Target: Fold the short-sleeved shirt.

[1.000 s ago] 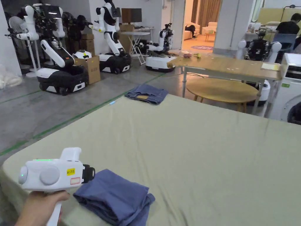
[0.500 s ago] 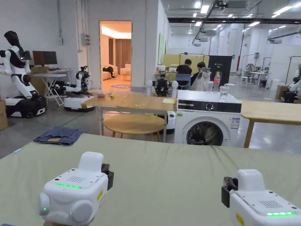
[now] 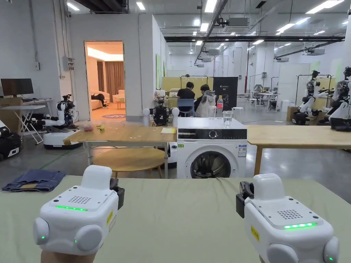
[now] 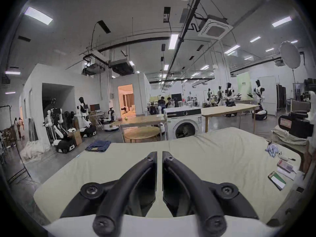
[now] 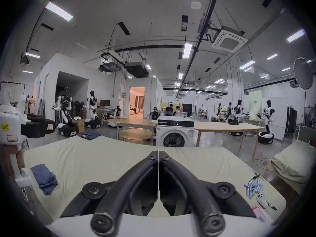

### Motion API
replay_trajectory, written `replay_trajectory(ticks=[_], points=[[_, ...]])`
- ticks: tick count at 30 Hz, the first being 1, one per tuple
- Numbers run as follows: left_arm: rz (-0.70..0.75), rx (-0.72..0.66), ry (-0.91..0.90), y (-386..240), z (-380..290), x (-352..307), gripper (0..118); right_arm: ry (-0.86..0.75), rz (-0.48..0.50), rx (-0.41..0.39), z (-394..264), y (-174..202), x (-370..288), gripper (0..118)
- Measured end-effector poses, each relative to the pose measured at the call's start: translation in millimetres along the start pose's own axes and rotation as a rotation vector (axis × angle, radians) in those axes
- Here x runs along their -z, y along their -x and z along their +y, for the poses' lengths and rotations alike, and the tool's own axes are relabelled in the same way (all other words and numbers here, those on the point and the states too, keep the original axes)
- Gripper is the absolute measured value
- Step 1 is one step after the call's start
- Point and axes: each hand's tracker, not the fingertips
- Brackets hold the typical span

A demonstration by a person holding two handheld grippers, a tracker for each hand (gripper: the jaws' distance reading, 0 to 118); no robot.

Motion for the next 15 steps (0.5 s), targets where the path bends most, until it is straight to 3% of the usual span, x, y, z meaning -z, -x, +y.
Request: replay_trajectory(ticks=[4, 6, 7, 8, 9, 10, 11, 12, 14, 15], points=[[0.002, -0.02, -0.006, 0.8, 0.6, 0.2, 1, 0.011, -0.004, -0.014, -5.4, 2.3, 3.2, 4], [0.007, -0.023, -0.01, -0.2, 0.3, 1.8, 23, 0.018, 0.002, -0.008, -5.5, 2.7, 3.3, 27], [0.002, -0.029, -0.013, 1.7, 0.0, 1.2, 27, 0.021, 0.008, -0.005, -5.5, 3.0, 3.4, 45], [-0.006, -0.037, -0.008, 2.6, 0.3, 1.2, 35, 0.022, 0.012, -0.004, -5.8, 2.7, 3.3, 71], [-0.01, -0.042, -0.007, 1.9, 0.4, 1.2, 49, 0.02, 0.014, -0.005, -6.0, 3.5, 3.3, 90], [-0.008, -0.042, -0.008, 1.8, -0.3, 1.0, 72, 0.017, 0.016, -0.008, -6.2, 4.4, 3.3, 103], [-0.005, -0.042, -0.009, 1.8, -0.9, 0.8, 72, 0.011, 0.022, -0.012, -6.5, 5.2, 3.0, 103], [-0.005, -0.042, -0.011, 2.2, -1.7, 1.1, 81, 0.0, 0.031, -0.016, -6.8, 5.8, 1.9, 106], [-0.004, -0.044, -0.022, 3.1, -3.7, 0.5, 117, -0.021, 0.041, -0.023, -6.7, 8.6, -1.0, 111], [-0.001, -0.042, -0.038, 3.0, -4.4, -1.2, 118, -0.021, 0.045, -0.024, -6.3, 9.6, -1.6, 111]])
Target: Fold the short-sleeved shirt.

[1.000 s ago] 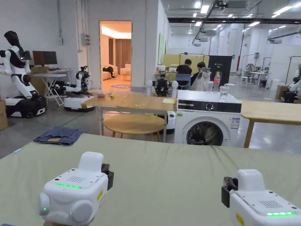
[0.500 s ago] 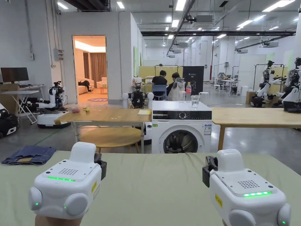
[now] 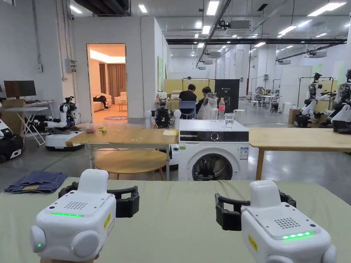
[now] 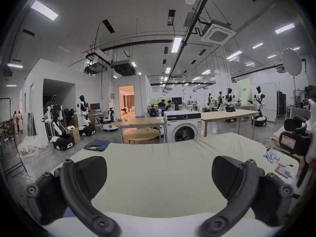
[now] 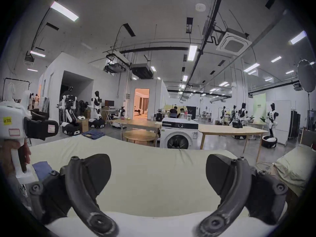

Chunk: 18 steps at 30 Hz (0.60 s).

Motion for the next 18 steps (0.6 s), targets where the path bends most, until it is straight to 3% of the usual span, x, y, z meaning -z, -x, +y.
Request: replay_trajectory(ticks=[4, 8, 12, 18], points=[[-0.007, 0.0, 0.013, 0.0, 1.8, -1.2, 118, 0.019, 0.024, -0.008, -0.7, 2.2, 0.2, 111], [-0.008, -0.007, 0.019, 2.3, 0.6, -1.6, 118, 0.036, -0.013, -0.038, -2.7, 5.5, 2.5, 111], [-0.01, -0.018, 0.028, 4.8, -0.4, -0.9, 118, 0.069, 0.006, 0.038, -0.2, 1.2, 4.7, 111], [-0.01, -0.024, 0.039, 8.1, -2.3, -0.8, 118, 0.009, -0.154, -0.034, 3.8, 11.2, -0.5, 111]])
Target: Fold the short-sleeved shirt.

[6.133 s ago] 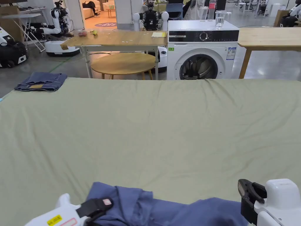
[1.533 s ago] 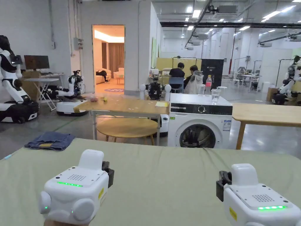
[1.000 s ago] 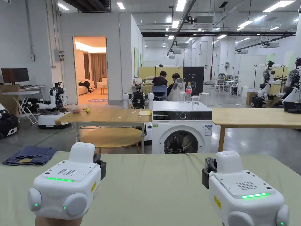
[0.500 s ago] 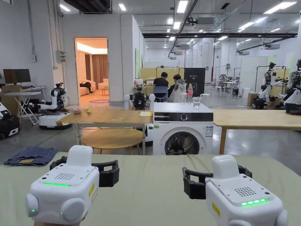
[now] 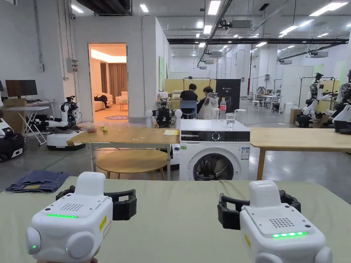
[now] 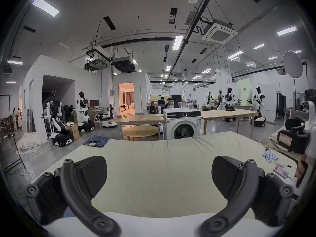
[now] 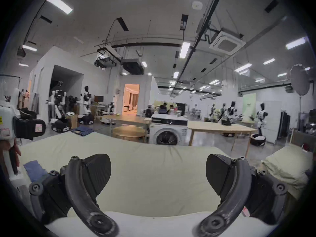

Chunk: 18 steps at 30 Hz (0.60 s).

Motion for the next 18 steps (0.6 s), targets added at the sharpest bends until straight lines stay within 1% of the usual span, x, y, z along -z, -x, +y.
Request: replay_trajectory(ticks=[5, 11, 16, 18], points=[[0.0, -0.007, 0.002, 0.6, -2.6, -0.1, 118, 0.031, 0.059, 0.014, 6.0, -0.5, -5.5, 111], [-0.001, -0.006, -0.005, -1.8, -2.0, 0.6, 118, 0.031, 0.065, 0.011, 7.4, 2.7, -9.6, 111], [-0.007, -0.008, -0.007, -1.8, -1.1, -1.5, 118, 0.055, 0.111, 0.07, 9.3, -4.3, -8.8, 111], [-0.009, -0.01, -0.008, -2.1, -1.0, -1.8, 118, 0.067, 0.109, 0.09, 10.5, -6.5, -8.1, 111]])
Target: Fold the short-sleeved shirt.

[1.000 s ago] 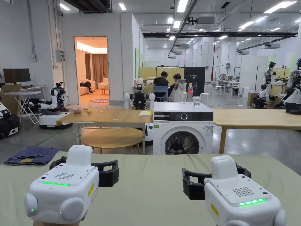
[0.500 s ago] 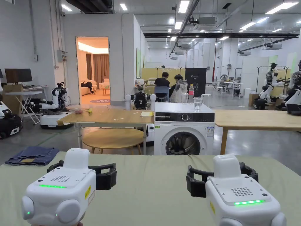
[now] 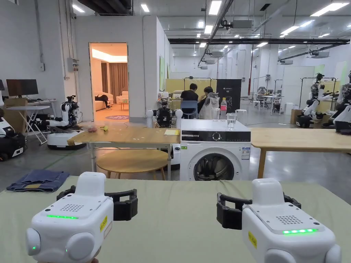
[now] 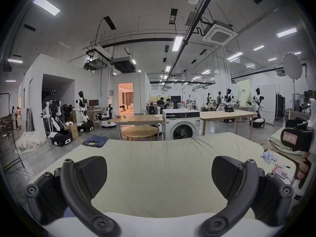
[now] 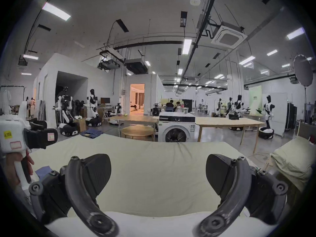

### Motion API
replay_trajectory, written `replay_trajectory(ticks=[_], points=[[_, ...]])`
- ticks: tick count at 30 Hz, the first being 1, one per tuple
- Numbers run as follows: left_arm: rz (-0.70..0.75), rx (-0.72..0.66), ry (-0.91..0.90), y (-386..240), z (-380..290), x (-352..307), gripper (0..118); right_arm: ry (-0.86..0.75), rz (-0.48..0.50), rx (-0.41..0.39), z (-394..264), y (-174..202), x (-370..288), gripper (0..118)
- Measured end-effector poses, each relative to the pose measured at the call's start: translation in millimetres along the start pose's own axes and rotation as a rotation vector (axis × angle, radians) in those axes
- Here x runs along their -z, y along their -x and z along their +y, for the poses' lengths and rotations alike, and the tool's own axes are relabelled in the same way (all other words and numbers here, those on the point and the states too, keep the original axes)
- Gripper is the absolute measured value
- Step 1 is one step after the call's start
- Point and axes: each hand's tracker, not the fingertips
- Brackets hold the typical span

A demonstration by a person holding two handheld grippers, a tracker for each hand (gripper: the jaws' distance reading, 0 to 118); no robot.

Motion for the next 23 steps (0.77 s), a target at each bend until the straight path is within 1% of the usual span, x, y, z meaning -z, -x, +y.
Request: replay_trajectory(ticks=[5, 10, 14, 17, 23], points=[[0.001, -0.001, -0.003, 0.2, 0.2, -0.8, 118, 0.015, -0.07, 0.008, -0.7, 2.3, 1.1, 111], [0.001, 0.0, -0.007, 0.6, 1.7, -1.4, 118, 0.018, -0.061, 0.014, -2.5, 0.5, 0.3, 111], [0.001, -0.006, -0.017, 0.4, 3.4, -2.8, 118, 0.02, -0.078, 0.02, -2.5, 1.1, 0.8, 111], [0.002, -0.007, -0.021, -0.1, 4.2, -3.5, 118, 0.021, -0.067, 0.024, -3.1, 1.2, 0.0, 111], [0.005, -0.014, -0.027, -1.0, 3.6, -5.0, 118, 0.03, -0.071, 0.018, -3.2, 3.0, 1.6, 111]])
